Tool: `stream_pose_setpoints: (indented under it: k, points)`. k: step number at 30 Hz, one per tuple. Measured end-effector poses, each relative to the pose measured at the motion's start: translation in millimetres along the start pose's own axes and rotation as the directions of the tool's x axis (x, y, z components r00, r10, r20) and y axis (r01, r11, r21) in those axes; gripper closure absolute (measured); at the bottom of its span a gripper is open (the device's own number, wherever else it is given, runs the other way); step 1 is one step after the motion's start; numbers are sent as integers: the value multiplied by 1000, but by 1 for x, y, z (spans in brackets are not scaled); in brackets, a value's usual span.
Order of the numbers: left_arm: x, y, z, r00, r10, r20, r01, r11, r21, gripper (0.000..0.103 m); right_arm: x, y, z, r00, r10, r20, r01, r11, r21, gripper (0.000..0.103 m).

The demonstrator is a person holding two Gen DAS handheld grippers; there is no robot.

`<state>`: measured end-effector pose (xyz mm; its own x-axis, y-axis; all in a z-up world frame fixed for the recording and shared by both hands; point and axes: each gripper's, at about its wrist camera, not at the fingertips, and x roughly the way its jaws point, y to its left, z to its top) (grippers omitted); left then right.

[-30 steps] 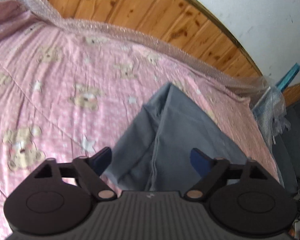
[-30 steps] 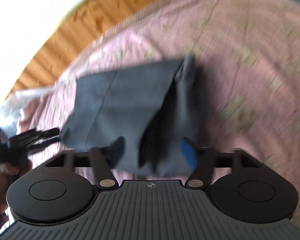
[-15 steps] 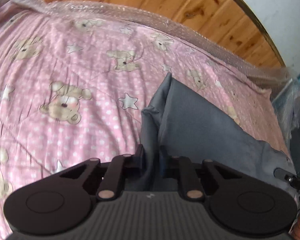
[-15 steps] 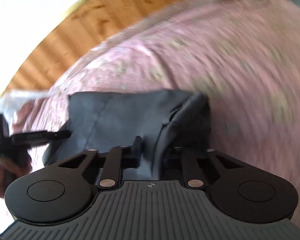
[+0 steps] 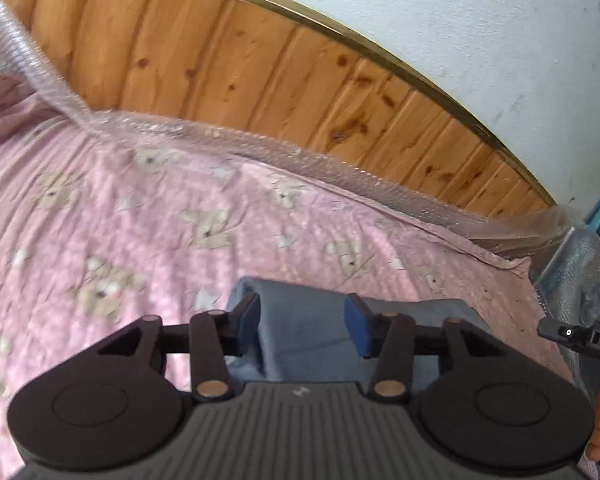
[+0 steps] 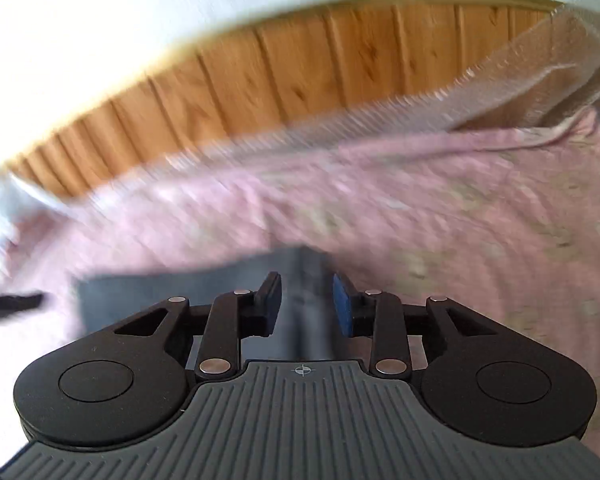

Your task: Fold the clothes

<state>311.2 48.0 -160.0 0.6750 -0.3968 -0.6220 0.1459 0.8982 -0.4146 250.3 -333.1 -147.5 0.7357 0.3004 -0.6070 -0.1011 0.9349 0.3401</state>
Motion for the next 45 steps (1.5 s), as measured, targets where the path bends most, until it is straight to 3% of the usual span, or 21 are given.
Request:
stream_pose_setpoints:
  k: [4, 6, 8, 11, 14, 16, 18, 20, 22, 24, 27, 29, 30, 31, 32, 35, 37, 38, 39, 40, 45]
  points:
    - [76, 8, -1, 986, 92, -138, -84, 995, 62, 59, 56, 1, -30, 988, -58, -141, 45, 995, -92, 68]
    - [86, 15, -1, 986, 108, -128, -98, 992, 86, 62, 80, -8, -50, 974, -101, -202, 74, 988, -136, 63]
    - [89, 16, 5, 980, 127, -151, -116, 990, 81, 64, 71, -26, -66, 984, -63, -169, 48, 994, -93, 63]
    - [65, 0, 11, 978, 155, -141, -139, 983, 119, 66, 55, -23, -65, 978, -92, -186, 79, 994, -77, 62]
    - [13, -13, -7, 996, 40, -85, -37, 999, 39, 52, 11, -4, -61, 996, -54, -73, 47, 994, -100, 60]
    - [-5, -17, -36, 992, -1, -124, 1, 1000, -2, 50, -2, 0, -73, 997, -32, -72, 23, 993, -116, 58]
    - [3, -13, -68, 978, 52, -203, -50, 999, 15, 55, 1, -6, -96, 993, -41, -108, 29, 993, -112, 54]
    - [-1, -11, -83, 982, 75, -171, -70, 997, 37, 57, 4, -25, -120, 994, -28, -110, 22, 999, -49, 52]
    - [-18, -16, -82, 983, 74, -169, -75, 997, -1, 56, -8, -24, -113, 992, -45, -117, 46, 999, 8, 52]
    - [-44, -21, -85, 994, 1, -113, -7, 998, -60, 48, -29, -15, -103, 994, -66, -88, 71, 996, 53, 45]
    - [-63, -30, -94, 996, -32, -81, 27, 997, -68, 40, -38, -3, -94, 999, -37, -38, 40, 997, 59, 27]
    - [-55, -33, -102, 992, -30, -124, 25, 999, -41, 40, -26, 5, -89, 997, -68, -33, 68, 998, -11, 36]
    - [-49, -34, -106, 989, -9, -148, 6, 1000, -18, 40, -18, 9, -88, 996, -81, -32, 79, 996, -49, 53]
    - [-44, -31, -111, 985, 16, -171, -17, 1000, -6, 39, -7, 7, -89, 990, -122, -67, 117, 990, -75, 61]
    - [-41, -27, -116, 983, 28, -184, -31, 999, -10, 42, 7, 0, -97, 973, -187, -135, 175, 980, -96, 58]
    - [-57, -24, -118, 976, 37, -215, -53, 996, -69, 40, -3, -13, -110, 970, -189, -154, 191, 982, 0, 57]
    - [-80, -33, -118, 979, -11, -205, -4, 997, -76, 31, -22, -2, -104, 958, -218, -188, 225, 974, 16, 48]
    - [-92, -38, -119, 980, -34, -194, 21, 997, -69, 26, -35, 6, -102, 956, -223, -190, 229, 973, 12, 38]
    - [-104, -45, -122, 982, -40, -185, 30, 998, -54, 20, -49, 16, -100, 955, -229, -189, 231, 973, -9, 19]
    - [-115, -51, -125, 983, -45, -177, 38, 998, -40, 16, -63, 27, -98, 954, -239, -179, 236, 971, -38, 12]
    - [-145, -84, -136, 982, -68, -176, 68, 998, -8, 4, -115, 77, -97, 949, -279, -146, 257, 954, -152, 9]
